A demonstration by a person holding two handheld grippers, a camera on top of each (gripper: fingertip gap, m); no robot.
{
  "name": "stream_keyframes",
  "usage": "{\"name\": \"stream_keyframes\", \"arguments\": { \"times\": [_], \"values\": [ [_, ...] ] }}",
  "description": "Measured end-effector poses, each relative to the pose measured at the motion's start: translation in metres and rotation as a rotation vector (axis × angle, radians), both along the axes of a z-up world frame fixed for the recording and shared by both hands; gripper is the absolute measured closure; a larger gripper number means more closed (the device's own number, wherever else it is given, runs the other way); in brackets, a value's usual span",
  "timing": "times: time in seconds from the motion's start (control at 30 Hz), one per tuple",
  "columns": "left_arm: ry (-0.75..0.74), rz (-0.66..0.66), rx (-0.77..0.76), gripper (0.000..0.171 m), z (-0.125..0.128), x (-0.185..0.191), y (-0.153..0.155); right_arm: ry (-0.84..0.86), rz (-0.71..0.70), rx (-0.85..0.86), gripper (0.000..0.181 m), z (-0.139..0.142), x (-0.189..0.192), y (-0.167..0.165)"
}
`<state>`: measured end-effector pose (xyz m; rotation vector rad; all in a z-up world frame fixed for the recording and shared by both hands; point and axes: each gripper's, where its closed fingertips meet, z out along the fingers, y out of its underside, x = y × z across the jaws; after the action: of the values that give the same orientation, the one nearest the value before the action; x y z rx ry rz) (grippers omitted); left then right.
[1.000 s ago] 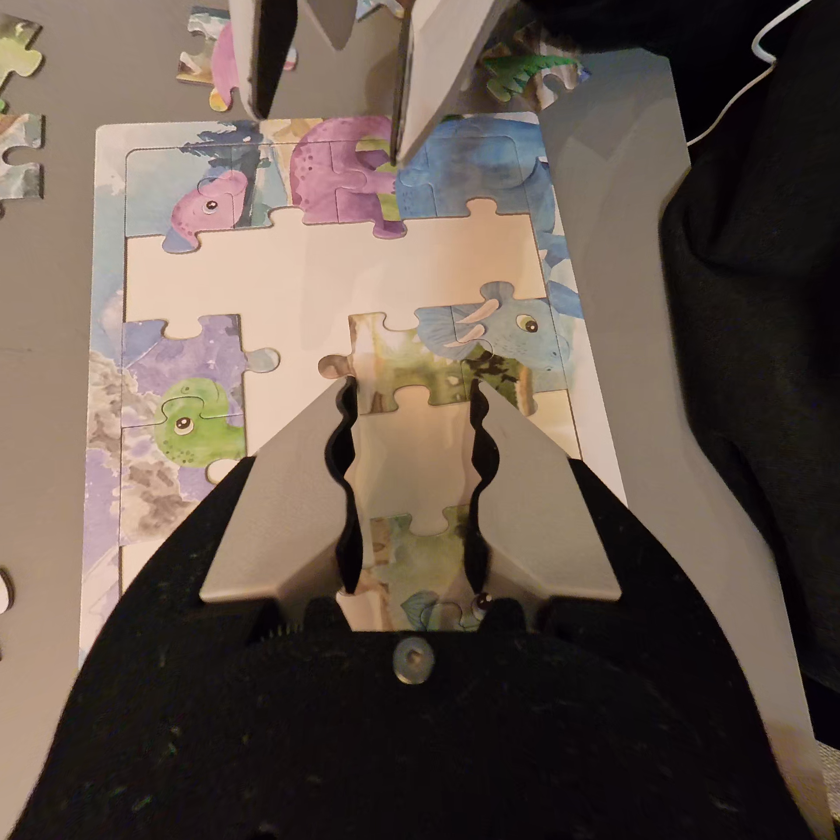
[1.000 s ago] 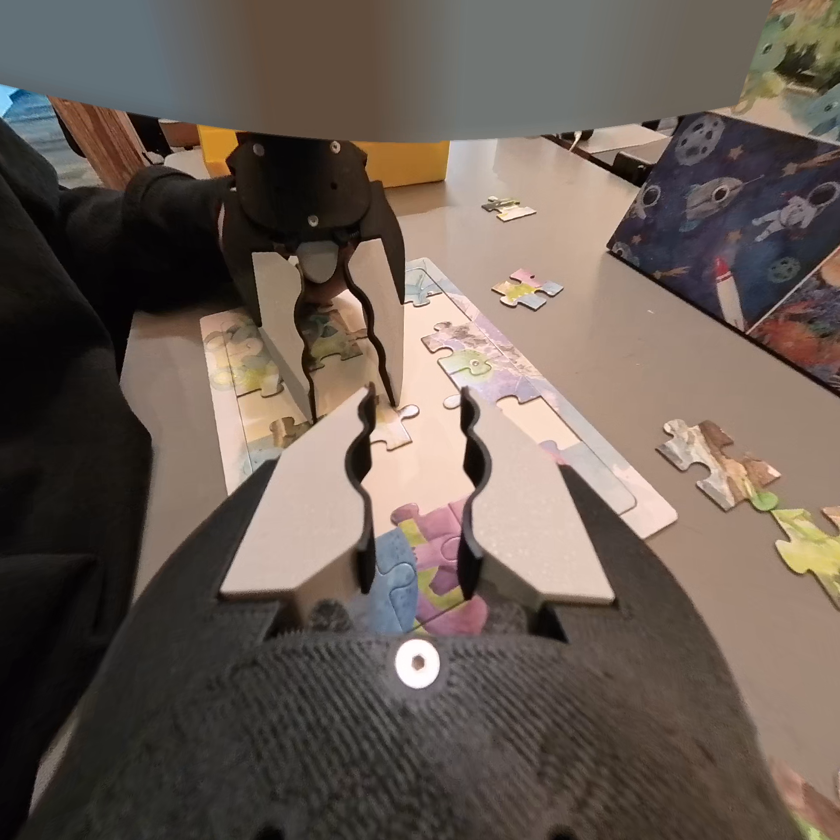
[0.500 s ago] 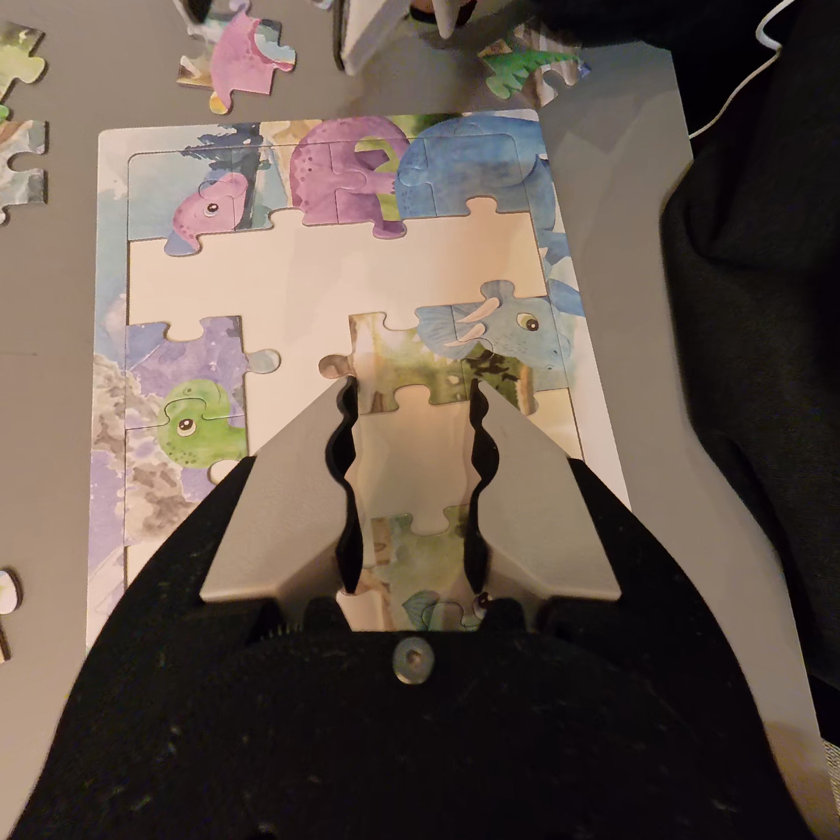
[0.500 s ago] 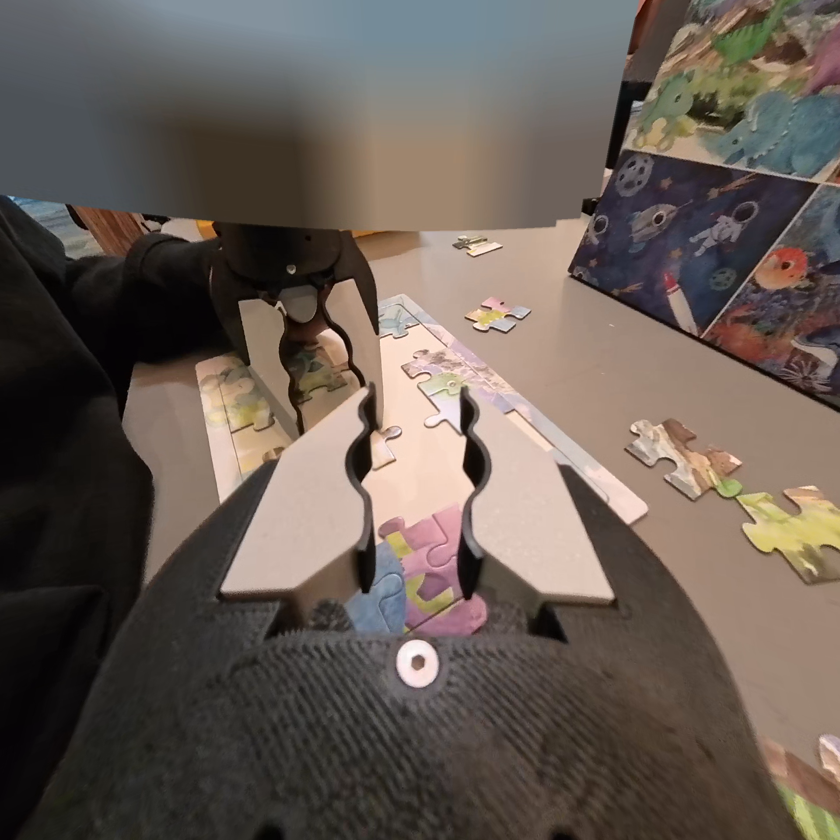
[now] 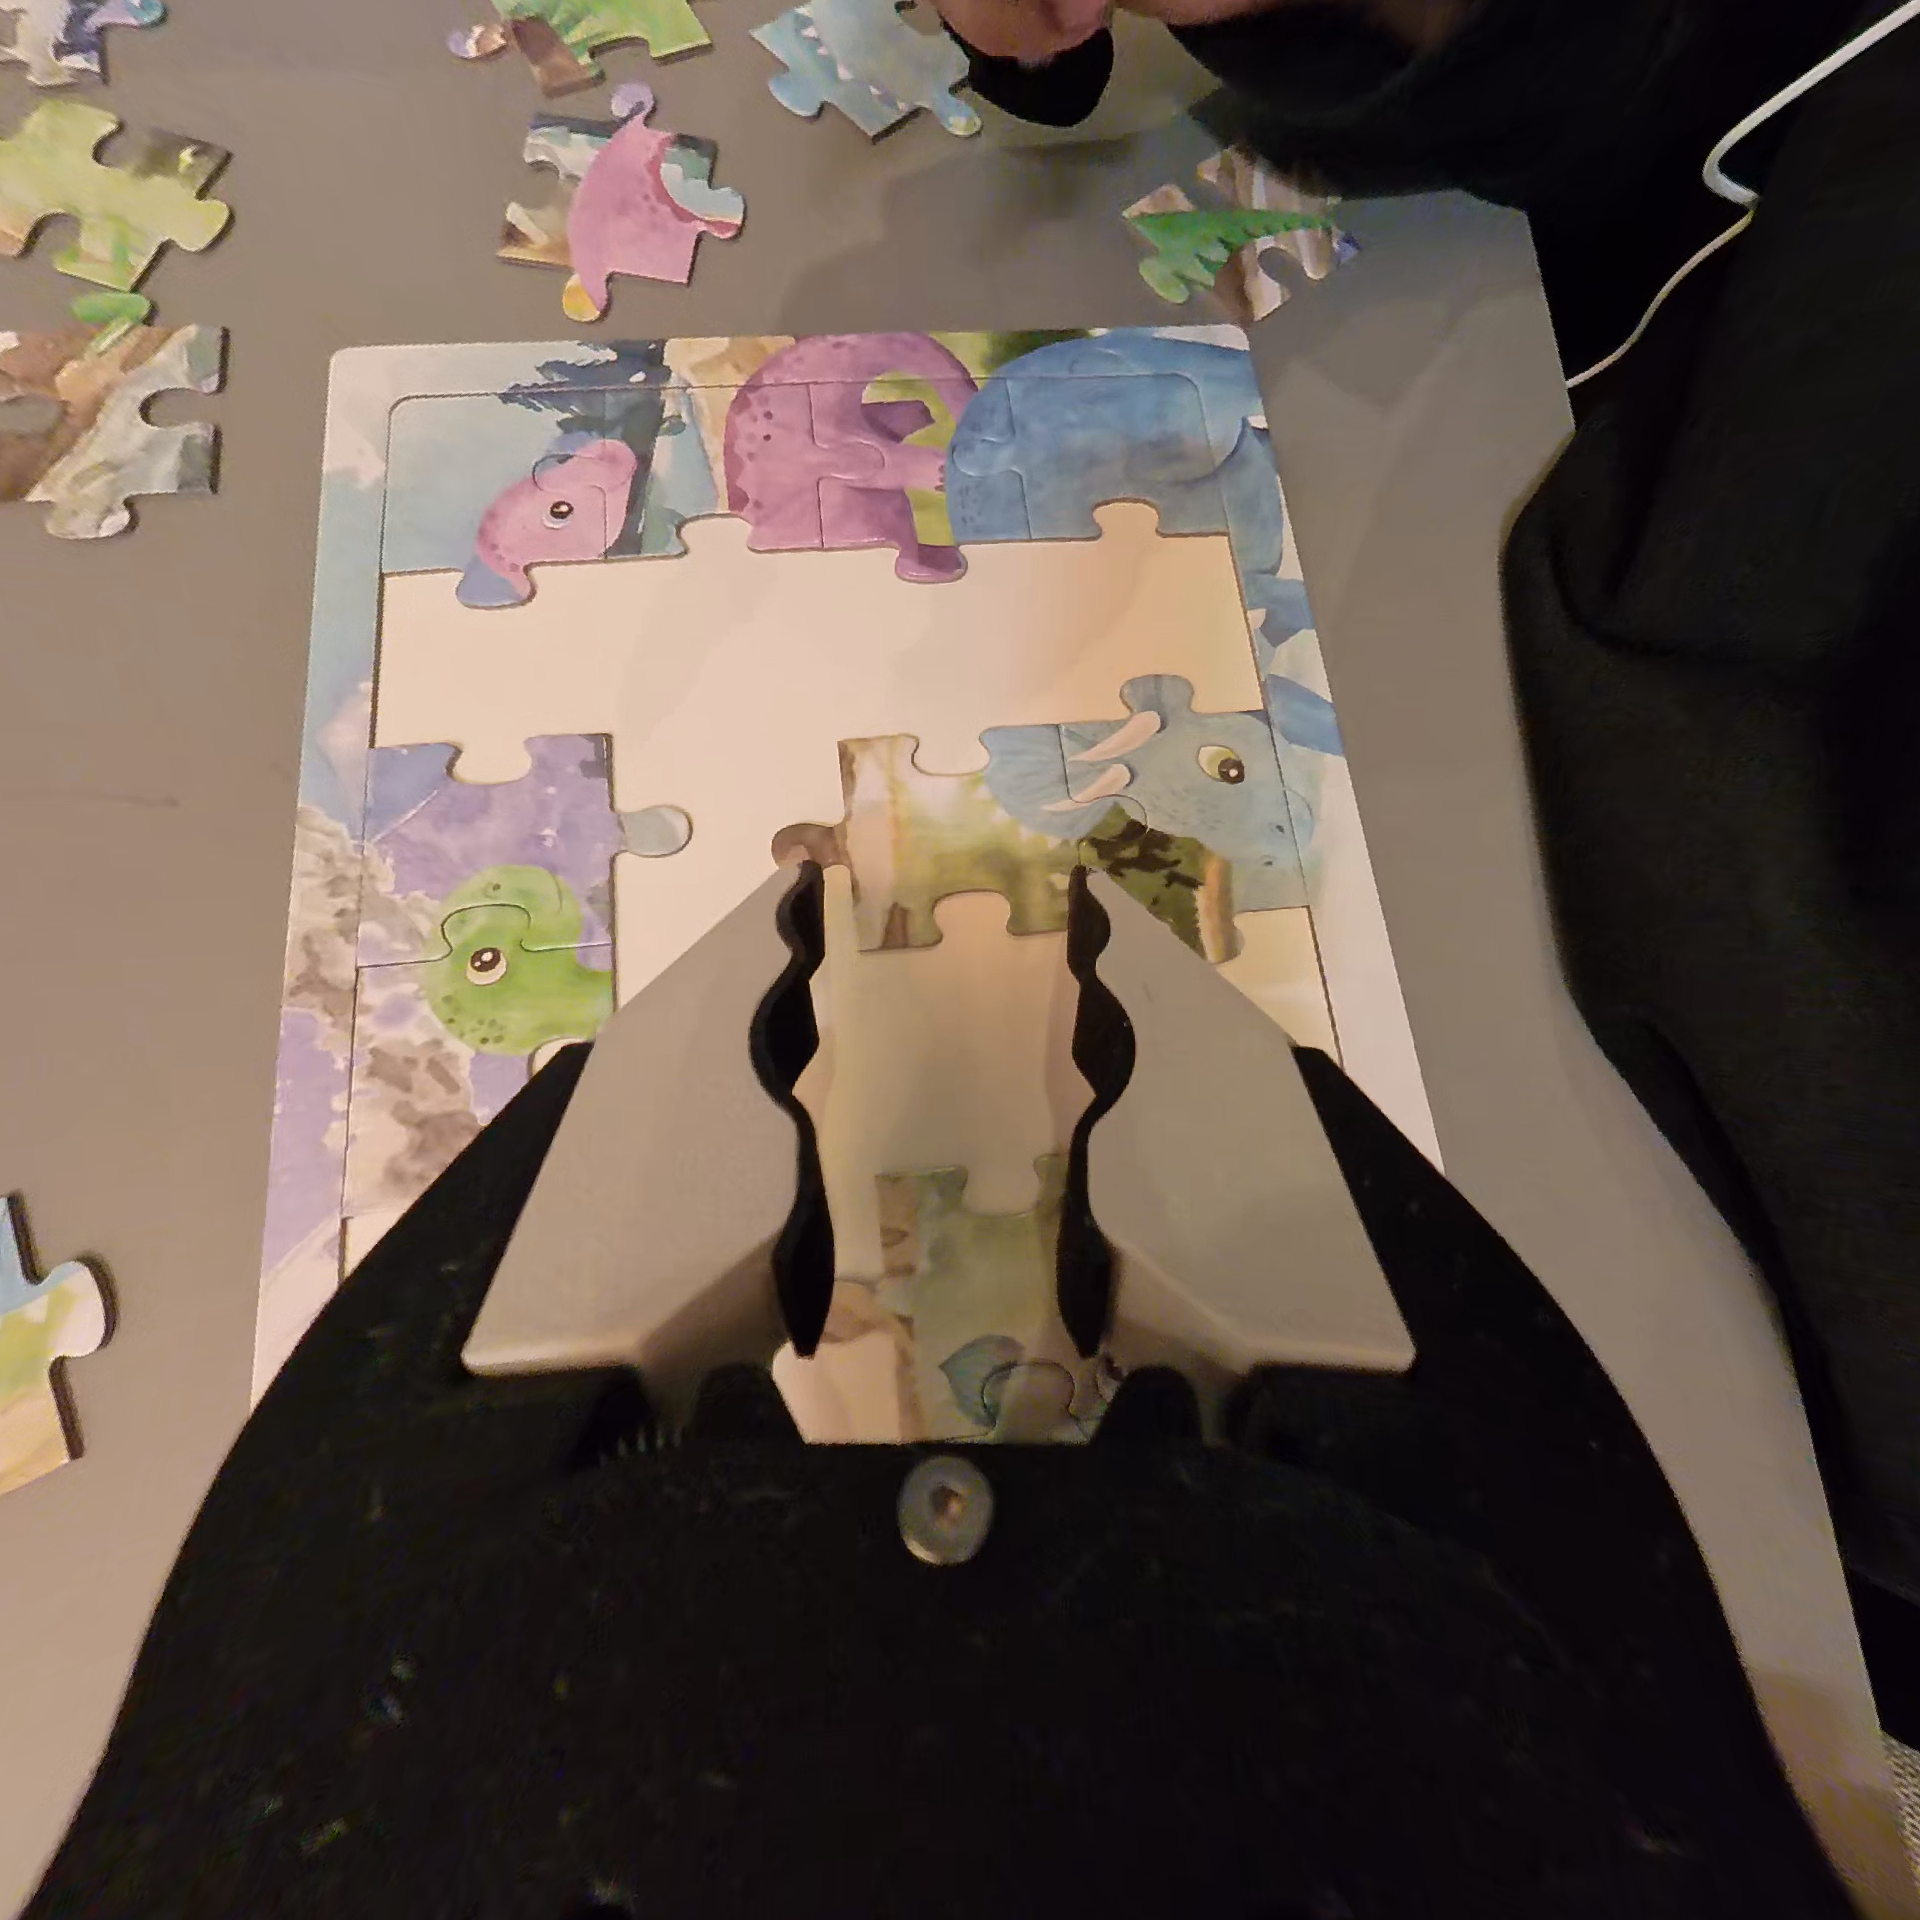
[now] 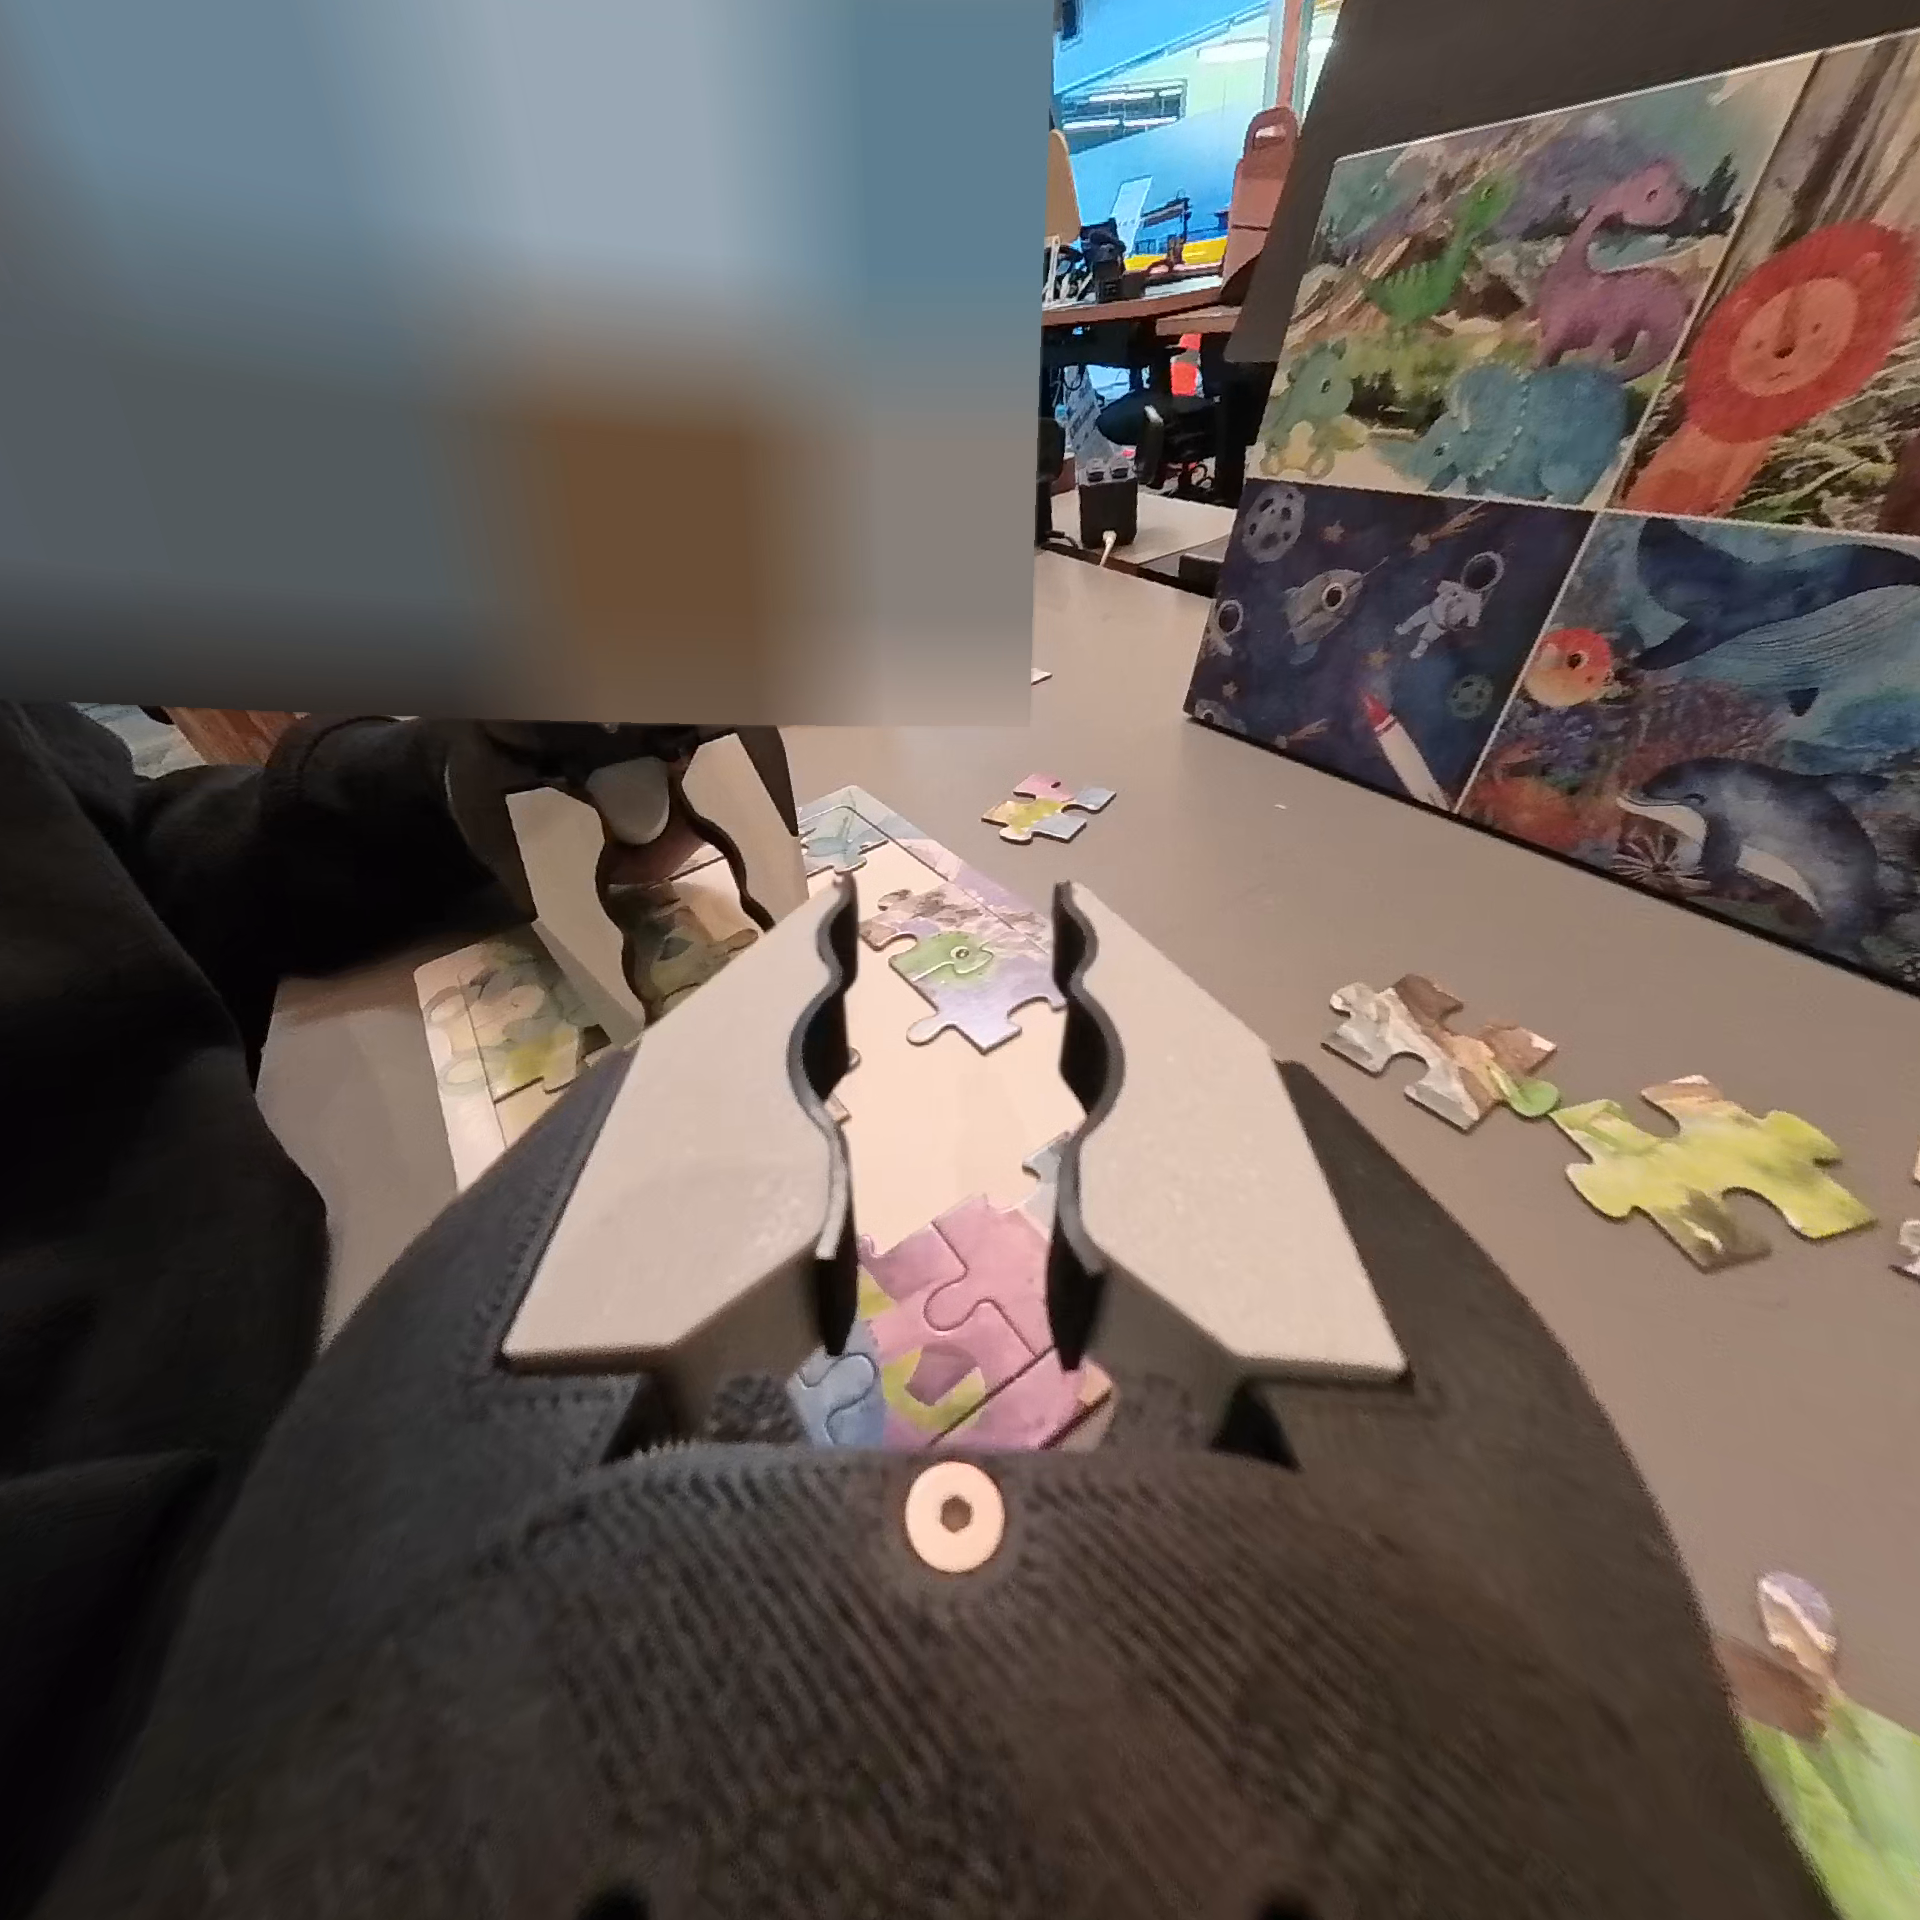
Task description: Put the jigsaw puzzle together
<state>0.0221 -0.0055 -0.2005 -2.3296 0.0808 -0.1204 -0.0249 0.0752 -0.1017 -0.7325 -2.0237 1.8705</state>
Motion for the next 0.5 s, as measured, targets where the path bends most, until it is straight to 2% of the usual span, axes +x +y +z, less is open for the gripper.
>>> {"name": "stream_keyframes", "arguments": {
  "times": [0.17, 0.27, 0.37, 0.5],
  "values": [
    [0.001, 0.008, 0.016, 0.126, 0.003, -0.002, 0.0, 0.019, -0.017, 0.024, 0.145, -0.001, -0.001, 0.001],
    [-0.032, 0.013, 0.09, 0.128, 0.018, -0.002, 0.002, 0.041, -0.045, 0.045, 0.145, -0.001, -0.004, 0.006],
    [-0.041, 0.064, 0.167, 0.133, 0.033, -0.014, -0.002, 0.109, -0.171, 0.177, 0.148, -0.008, -0.02, 0.034],
    [-0.001, 0.165, 0.197, 0.138, 0.038, -0.035, -0.009, 0.13, -0.334, 0.309, 0.148, -0.02, -0.04, 0.082]
  ]
}}
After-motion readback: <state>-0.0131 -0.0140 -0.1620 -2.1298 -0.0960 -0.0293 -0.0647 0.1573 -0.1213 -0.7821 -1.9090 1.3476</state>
